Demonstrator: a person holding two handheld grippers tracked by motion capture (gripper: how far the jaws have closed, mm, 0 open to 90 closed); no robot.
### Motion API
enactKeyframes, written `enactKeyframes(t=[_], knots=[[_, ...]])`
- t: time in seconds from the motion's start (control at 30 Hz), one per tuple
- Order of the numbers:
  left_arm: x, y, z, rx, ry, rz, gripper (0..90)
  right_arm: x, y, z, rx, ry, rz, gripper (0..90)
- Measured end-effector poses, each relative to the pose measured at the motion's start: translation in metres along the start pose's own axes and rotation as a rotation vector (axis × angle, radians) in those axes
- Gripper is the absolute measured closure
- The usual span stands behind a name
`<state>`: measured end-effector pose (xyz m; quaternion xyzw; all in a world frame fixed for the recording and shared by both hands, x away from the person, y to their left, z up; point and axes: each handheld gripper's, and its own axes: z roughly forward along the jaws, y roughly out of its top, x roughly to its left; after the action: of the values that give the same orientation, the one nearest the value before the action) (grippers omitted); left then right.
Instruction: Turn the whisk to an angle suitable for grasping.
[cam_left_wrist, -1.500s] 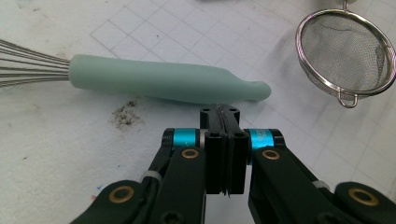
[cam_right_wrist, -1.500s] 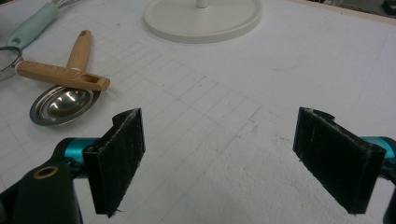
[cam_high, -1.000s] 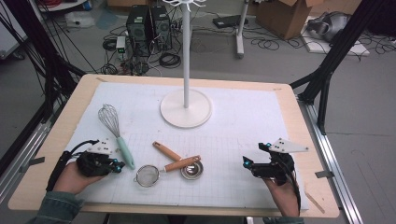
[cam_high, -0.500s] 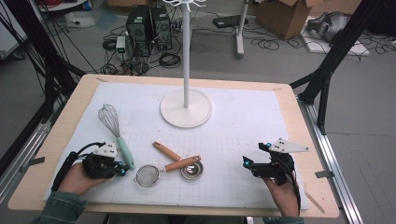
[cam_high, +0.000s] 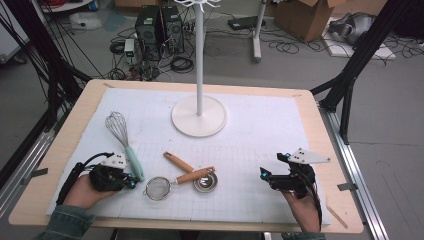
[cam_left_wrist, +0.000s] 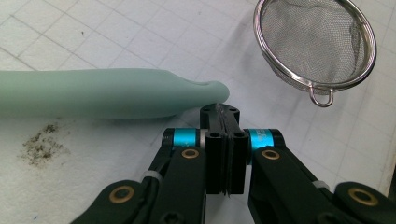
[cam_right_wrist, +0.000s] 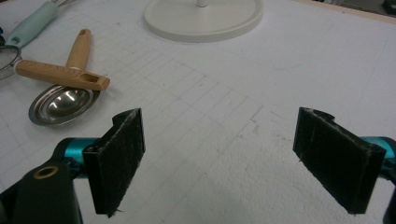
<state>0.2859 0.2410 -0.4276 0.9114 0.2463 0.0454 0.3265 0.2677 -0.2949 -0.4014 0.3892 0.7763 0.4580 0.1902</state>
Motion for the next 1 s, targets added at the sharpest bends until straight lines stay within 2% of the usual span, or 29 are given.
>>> enactKeyframes(t=[1.0], knots=[[0.0004, 0.0018, 0.0021, -0.002, -0.006, -0.001, 88.7, 0.0003, 0.0002, 0.0007, -0.002, -0.002, -0.007, 15.7]])
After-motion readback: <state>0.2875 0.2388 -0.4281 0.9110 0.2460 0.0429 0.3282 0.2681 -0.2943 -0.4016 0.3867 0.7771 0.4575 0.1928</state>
